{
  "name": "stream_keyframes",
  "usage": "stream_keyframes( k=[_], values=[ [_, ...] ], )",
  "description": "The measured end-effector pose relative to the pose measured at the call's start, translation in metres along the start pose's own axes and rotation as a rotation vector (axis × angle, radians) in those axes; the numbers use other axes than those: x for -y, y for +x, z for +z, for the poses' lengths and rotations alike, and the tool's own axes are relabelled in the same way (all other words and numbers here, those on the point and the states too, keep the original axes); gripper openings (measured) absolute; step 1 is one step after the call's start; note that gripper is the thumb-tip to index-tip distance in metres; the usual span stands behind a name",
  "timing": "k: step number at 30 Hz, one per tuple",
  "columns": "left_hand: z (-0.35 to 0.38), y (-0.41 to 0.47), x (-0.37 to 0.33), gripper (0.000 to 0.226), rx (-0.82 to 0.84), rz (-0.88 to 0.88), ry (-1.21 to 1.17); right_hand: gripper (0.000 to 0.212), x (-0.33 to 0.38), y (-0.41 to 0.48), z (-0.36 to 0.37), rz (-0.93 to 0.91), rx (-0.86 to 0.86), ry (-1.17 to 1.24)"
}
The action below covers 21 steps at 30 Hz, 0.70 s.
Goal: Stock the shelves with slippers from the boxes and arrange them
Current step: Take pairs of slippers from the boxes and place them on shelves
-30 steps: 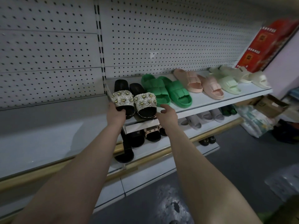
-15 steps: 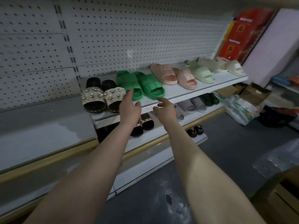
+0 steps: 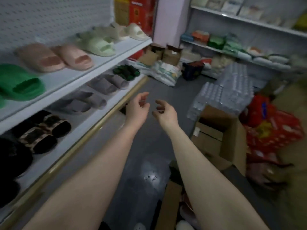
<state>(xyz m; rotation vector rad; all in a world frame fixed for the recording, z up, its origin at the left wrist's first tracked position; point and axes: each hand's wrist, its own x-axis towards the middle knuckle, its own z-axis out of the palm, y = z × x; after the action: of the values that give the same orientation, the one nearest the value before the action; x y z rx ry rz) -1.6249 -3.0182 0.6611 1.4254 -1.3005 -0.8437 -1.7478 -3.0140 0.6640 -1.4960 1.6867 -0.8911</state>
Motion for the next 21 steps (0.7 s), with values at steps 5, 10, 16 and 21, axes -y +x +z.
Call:
stream_keyframes(
  k=[5, 10, 16, 21],
  values=[
    [0.095, -0.010, 0.008, 0.038, 0.287, -0.019, 0.005, 0.049, -0.079, -0.005, -0.060, 0.169, -0.159, 0.012],
    [0.170, -0.030, 0.042, 0.037, 0.539, -0.033, 0.006, 0.043, -0.150, -0.028, -0.090, 0.350, -0.294, 0.049],
    [0.230, -0.060, 0.090, 0.036, 0.823, -0.129, 0.038, 0.038, -0.229, -0.063, -0.097, 0.605, -0.384, 0.049],
    [0.261, -0.086, 0.140, 0.036, 1.004, -0.144, 0.106, 0.035, -0.294, -0.095, -0.086, 0.775, -0.430, 0.053]
  ],
)
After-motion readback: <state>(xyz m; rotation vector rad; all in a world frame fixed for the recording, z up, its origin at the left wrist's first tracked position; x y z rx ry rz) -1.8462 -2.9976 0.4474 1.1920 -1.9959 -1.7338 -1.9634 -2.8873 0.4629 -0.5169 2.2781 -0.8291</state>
